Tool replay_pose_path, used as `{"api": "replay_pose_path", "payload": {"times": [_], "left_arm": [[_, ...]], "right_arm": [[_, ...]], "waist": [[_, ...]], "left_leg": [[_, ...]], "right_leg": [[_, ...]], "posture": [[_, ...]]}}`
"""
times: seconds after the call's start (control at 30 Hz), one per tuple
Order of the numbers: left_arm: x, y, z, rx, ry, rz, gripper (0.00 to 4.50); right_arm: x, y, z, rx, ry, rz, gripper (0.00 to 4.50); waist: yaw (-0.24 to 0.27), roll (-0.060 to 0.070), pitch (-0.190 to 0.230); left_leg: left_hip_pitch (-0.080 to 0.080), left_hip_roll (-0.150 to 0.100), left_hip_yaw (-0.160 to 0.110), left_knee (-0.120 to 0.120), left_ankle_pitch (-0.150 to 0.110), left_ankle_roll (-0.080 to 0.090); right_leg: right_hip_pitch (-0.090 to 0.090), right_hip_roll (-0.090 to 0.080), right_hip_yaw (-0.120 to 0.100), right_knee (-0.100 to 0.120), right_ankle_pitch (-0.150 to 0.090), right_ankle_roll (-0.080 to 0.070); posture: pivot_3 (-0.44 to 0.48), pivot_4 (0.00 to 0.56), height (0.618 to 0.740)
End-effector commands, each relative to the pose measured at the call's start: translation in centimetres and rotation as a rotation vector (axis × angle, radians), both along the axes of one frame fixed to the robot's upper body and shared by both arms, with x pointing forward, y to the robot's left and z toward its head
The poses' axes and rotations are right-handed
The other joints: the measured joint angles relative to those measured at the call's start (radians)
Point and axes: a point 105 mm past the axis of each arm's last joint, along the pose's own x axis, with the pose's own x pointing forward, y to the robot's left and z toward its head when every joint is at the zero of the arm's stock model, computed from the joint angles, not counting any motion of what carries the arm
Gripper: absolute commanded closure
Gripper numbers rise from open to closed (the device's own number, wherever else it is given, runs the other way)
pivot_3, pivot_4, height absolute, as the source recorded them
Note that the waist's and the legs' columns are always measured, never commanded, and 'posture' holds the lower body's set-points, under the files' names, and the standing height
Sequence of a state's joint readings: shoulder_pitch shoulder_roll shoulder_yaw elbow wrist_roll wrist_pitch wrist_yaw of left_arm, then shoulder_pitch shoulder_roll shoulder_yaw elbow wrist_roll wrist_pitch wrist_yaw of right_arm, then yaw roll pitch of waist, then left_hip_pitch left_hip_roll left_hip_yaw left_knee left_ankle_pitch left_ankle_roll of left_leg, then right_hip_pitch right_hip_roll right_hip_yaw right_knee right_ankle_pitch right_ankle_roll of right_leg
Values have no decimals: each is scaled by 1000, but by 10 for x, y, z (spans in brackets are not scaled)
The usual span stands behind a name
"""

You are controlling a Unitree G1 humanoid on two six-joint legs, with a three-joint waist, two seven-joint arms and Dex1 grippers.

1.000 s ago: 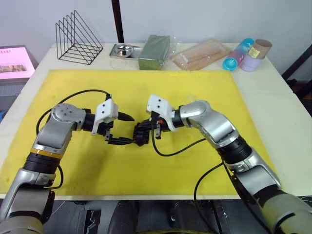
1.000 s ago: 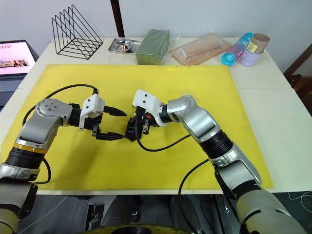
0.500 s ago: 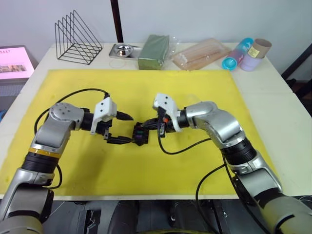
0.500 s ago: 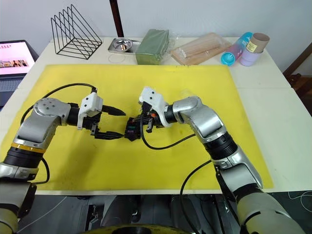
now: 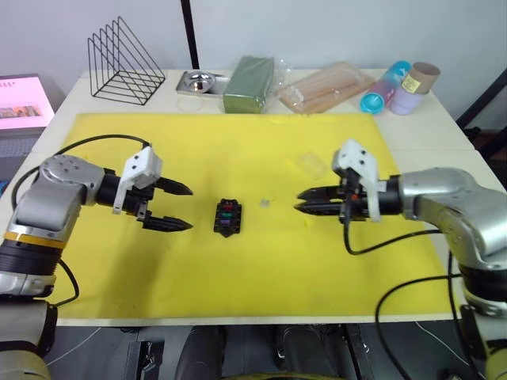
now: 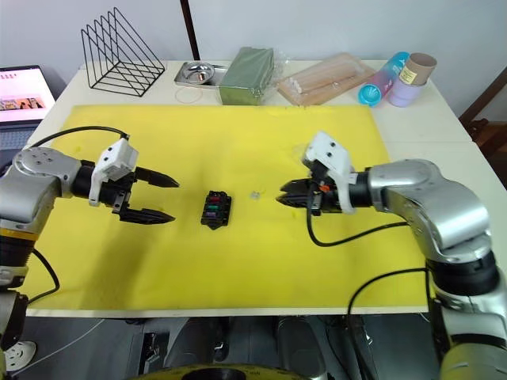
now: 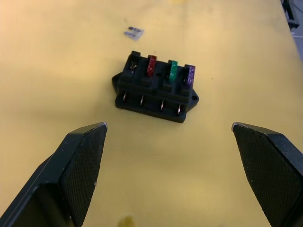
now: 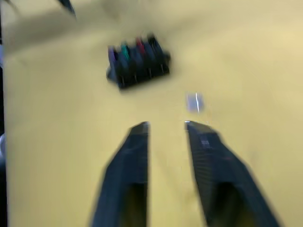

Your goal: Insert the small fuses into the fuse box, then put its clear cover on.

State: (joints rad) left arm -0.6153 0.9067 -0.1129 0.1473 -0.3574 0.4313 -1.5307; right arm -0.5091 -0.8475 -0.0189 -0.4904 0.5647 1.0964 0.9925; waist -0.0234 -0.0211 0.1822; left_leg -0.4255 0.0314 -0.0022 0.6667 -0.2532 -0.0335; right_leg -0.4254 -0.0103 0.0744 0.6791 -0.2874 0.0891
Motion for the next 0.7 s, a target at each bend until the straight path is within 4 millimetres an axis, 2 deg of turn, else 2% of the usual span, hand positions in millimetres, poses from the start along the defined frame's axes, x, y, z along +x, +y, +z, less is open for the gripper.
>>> {"api": "replay_pose_path", "payload": {"times": [0.03,0.07,0.13,0.2,0.5,0.57,0.63,0.7], "left_arm": [[1,19,2,44,-9,30,0],[3,26,2,54,-8,50,0],[6,35,3,69,-18,71,0],[8,42,4,81,-21,85,0],[7,38,4,75,-16,63,0],[6,38,4,73,-15,58,0],[8,26,4,59,-39,33,0],[8,22,6,47,-65,14,0]], "right_arm": [[-10,-30,1,-49,-36,-63,1775],[-15,-46,-2,-74,-21,-107,1483],[-21,-67,-4,-107,-10,-160,743],[-22,-79,-6,-127,-9,-195,64],[-25,-83,-9,-111,-11,-205,23],[-24,-78,-8,-96,-11,-205,23],[-18,-72,-3,-20,2,-219,23],[-12,-57,1,52,27,-211,23]], "waist": [[3,0,0],[5,0,0],[9,-1,0],[9,-1,0],[6,-1,0],[6,-1,0],[6,-1,0],[6,-1,0]], "left_leg": [[0,0,0,0,0,0],[0,0,0,-1,0,0],[-1,0,0,-1,0,0],[-1,-1,1,0,0,0],[0,0,0,0,0,0],[0,0,0,0,0,0],[0,0,0,0,0,0],[0,0,0,1,0,0]], "right_leg": [[0,0,0,0,0,0],[0,0,0,0,-1,-1],[0,-1,0,-1,-1,-1],[0,-1,0,0,-1,0],[1,0,0,0,-1,0],[1,-1,0,0,-1,0],[1,0,0,0,-1,0],[1,-1,0,0,-1,0]], "posture": [[0,150,740],[0,150,740],[0,150,740],[0,150,740],[0,150,740],[0,150,740],[0,150,740],[0,150,740]]}}
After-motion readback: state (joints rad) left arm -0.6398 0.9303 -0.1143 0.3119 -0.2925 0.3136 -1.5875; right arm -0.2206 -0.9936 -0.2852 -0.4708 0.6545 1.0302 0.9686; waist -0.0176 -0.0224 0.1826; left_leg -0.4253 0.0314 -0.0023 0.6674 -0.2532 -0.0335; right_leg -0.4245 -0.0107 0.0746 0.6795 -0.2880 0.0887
